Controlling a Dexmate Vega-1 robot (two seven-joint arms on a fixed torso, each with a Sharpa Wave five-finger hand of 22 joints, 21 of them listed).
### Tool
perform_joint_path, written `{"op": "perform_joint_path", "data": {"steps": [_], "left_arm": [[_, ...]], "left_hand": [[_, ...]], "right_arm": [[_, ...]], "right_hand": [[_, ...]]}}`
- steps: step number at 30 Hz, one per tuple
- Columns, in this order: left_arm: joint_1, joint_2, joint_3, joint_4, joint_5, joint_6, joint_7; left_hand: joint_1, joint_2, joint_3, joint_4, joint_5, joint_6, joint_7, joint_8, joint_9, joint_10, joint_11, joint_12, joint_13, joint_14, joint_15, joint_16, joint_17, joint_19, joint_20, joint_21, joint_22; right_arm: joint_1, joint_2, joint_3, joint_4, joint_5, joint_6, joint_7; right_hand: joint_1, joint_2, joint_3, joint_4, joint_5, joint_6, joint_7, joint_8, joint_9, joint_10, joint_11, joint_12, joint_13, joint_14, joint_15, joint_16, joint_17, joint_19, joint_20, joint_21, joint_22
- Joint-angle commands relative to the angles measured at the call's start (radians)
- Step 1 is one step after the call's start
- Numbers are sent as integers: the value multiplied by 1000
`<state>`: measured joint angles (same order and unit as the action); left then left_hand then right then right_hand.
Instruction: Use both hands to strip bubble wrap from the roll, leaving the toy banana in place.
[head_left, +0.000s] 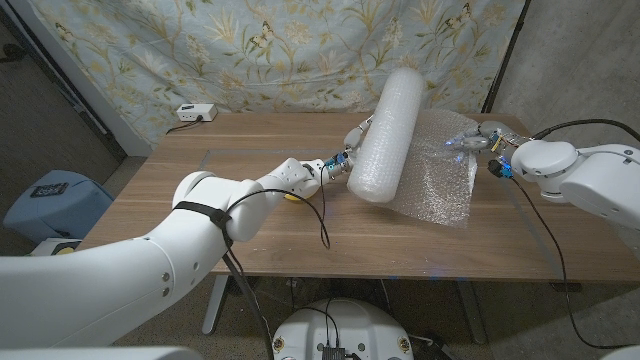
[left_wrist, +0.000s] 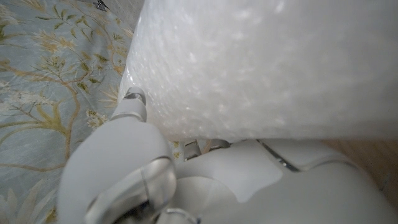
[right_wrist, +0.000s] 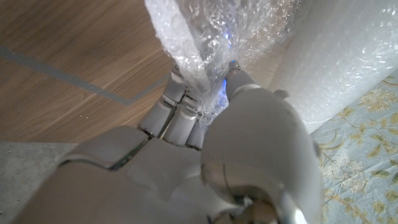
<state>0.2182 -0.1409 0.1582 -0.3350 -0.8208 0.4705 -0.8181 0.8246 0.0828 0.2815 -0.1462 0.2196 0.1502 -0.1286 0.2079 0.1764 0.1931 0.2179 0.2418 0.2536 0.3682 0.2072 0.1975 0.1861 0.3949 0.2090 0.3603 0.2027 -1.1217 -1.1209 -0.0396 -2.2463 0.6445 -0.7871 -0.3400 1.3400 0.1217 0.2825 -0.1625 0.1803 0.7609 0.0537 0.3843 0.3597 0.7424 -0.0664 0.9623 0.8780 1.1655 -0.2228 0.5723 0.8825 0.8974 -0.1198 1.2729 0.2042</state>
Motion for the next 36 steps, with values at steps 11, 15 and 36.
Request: {"op": "perform_joint_path", "data": {"steps": [11,15,36], "left_arm": [[17,-13,-81,2,-8,75,-1],[17,-13,-87,2,-8,83,-6],[25,-17,-132,3,-4,103,3]], "left_hand": [[-10,-2,10,3,2,10,-31,-2,2,10,1,8,2,6,1,1,4,8,5,-6,1],[-12,-2,10,4,2,12,-35,-3,2,10,1,7,2,6,1,1,4,8,5,-6,1],[-19,-4,9,4,1,6,-57,-12,3,1,1,2,2,0,3,-2,4,4,5,-9,1]], "right_arm": [[2,-28,13,1,26,-23,24],[1,-33,13,1,27,-21,27],[-18,-61,42,-11,16,-50,18]], "right_hand": [[15,2,-3,1,7,8,0,-6,8,12,4,-10,8,10,-3,-8,2,-11,-101,27,-5],[15,3,-4,2,7,8,1,-7,9,13,4,-11,12,9,-2,-10,3,-14,-101,31,-6],[18,4,-6,2,7,10,2,-12,12,14,5,-21,16,14,-2,-14,5,-22,-101,48,-11]]}}
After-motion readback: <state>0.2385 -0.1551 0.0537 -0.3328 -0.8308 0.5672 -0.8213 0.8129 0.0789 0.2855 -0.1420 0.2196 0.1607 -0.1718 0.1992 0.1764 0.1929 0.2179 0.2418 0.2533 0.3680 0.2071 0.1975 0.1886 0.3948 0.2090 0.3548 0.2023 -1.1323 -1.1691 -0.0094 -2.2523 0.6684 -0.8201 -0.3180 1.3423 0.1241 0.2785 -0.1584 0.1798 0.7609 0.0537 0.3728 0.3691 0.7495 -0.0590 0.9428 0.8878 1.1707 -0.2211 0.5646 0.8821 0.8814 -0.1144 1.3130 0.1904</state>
